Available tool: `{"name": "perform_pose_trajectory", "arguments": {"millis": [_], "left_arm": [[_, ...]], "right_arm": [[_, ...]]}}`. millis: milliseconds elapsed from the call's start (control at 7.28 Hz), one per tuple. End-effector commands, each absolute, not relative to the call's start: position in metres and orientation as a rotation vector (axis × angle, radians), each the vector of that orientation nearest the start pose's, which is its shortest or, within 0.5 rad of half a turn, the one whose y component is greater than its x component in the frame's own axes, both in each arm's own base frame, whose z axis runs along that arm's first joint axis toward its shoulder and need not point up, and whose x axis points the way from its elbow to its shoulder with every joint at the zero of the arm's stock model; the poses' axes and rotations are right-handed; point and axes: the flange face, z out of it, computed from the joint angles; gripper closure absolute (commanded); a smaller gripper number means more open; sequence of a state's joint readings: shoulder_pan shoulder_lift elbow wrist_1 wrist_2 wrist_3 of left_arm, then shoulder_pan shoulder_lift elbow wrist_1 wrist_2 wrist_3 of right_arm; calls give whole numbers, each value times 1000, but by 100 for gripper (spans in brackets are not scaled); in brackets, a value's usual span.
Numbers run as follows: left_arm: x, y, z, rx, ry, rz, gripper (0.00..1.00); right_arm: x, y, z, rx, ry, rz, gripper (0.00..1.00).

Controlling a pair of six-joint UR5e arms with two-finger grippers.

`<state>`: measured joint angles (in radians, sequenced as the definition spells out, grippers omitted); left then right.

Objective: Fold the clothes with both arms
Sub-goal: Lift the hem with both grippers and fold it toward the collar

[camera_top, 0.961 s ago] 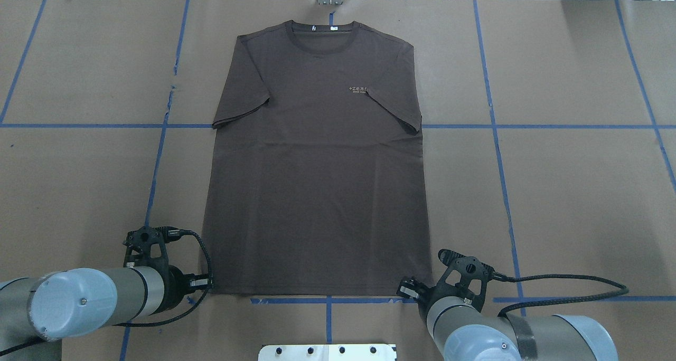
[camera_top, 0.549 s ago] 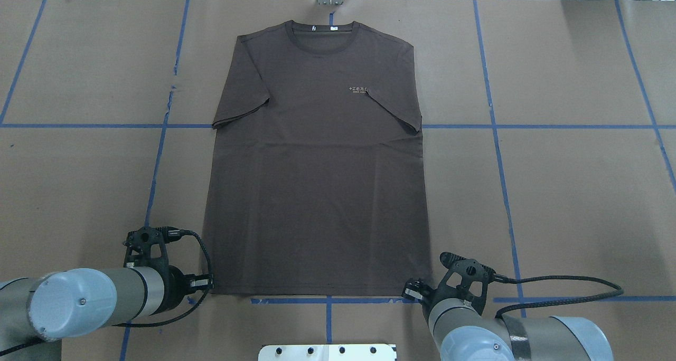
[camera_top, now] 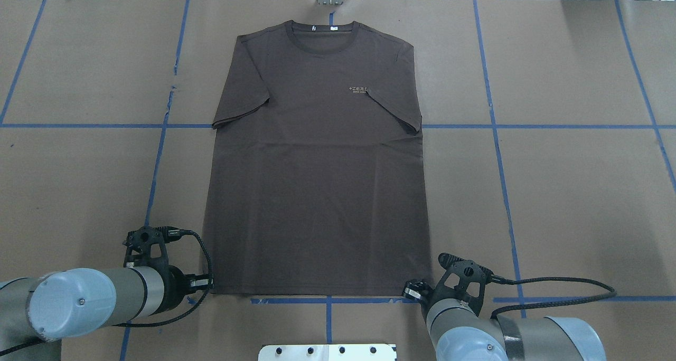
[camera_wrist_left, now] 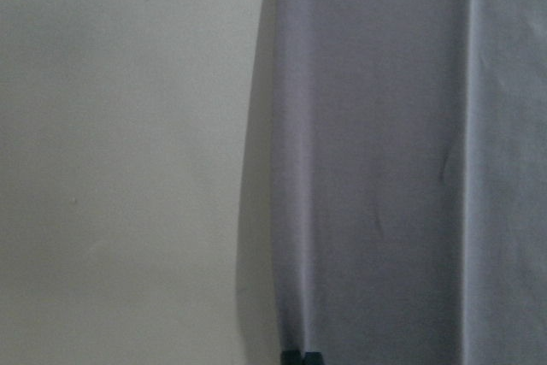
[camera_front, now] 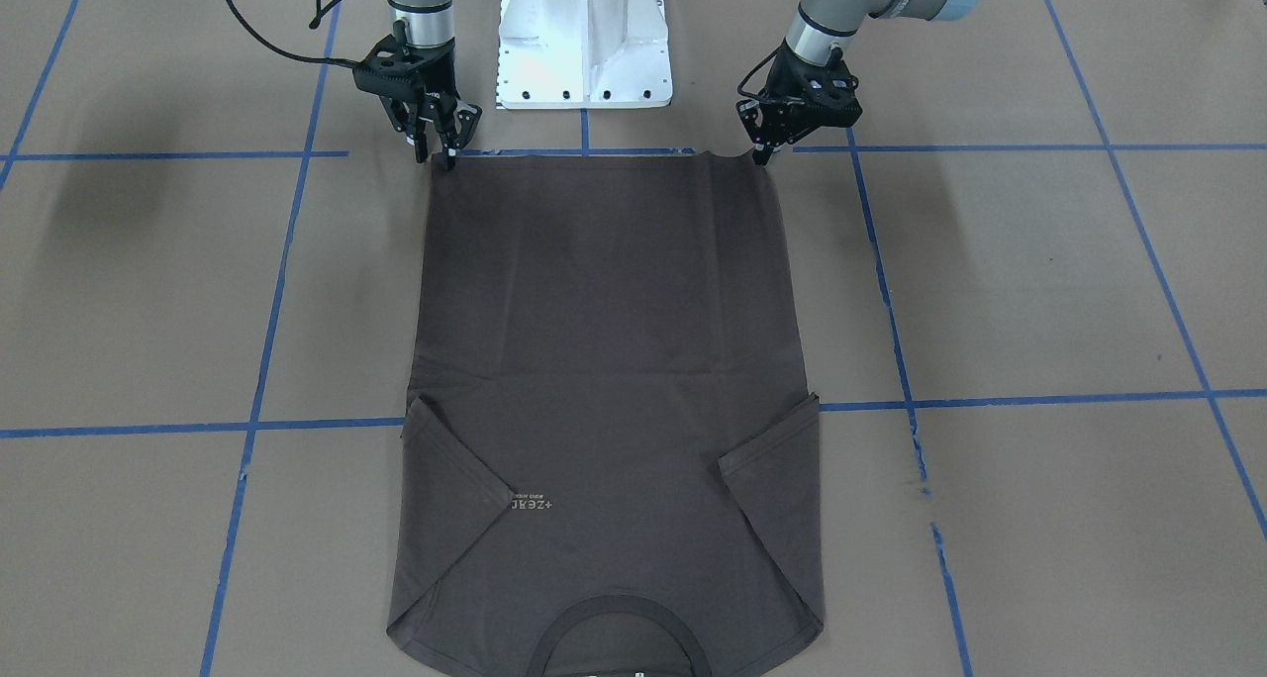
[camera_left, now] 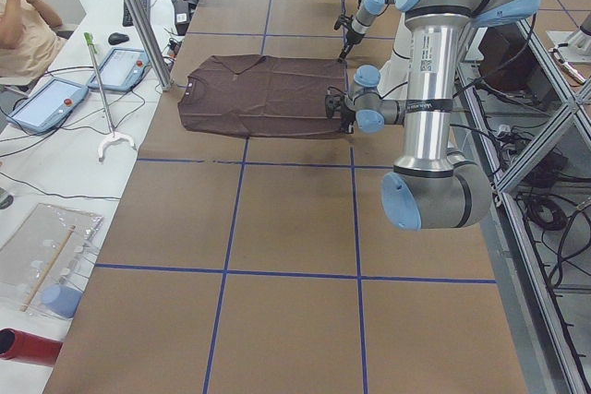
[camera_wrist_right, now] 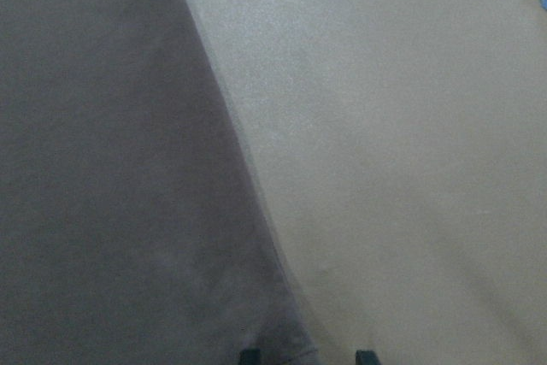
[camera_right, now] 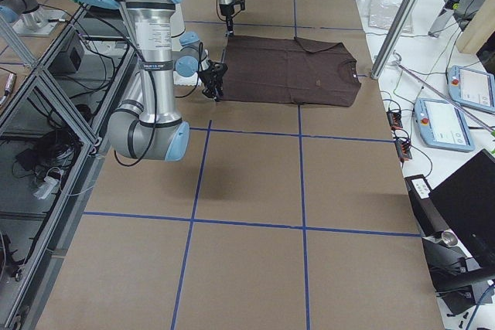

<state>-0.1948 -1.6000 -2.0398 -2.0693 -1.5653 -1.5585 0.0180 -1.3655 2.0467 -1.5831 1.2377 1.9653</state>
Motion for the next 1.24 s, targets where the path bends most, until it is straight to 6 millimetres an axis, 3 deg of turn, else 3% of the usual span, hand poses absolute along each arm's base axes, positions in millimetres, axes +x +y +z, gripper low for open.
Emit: {"name": "perform_pose_trajectory", "arguments": {"millis": [0,275,412,549,824,961,1098], "left_arm": [[458,-227,368,109,997,-170,100],[459,-227,366,110,1002,-170,100],[445,-224,334,111,1064,-166,100],[411,-213,288,67,1089,-138,100],[322,-187,198,-10,1094,-103,100],[276,-174,169,-56,1113,-86,100],[275,-174,162,-59,1111,-85,100]], "right_arm": [[-525,-176,344,199,-723,536,100],[-521,-181,338,210,-735,537,100],[-496,-189,315,197,-785,555,100],[-456,-191,297,193,-801,559,100],[-346,-158,224,82,-780,486,100],[-315,-152,202,45,-802,470,100],[-320,-150,200,43,-794,465,100]]}}
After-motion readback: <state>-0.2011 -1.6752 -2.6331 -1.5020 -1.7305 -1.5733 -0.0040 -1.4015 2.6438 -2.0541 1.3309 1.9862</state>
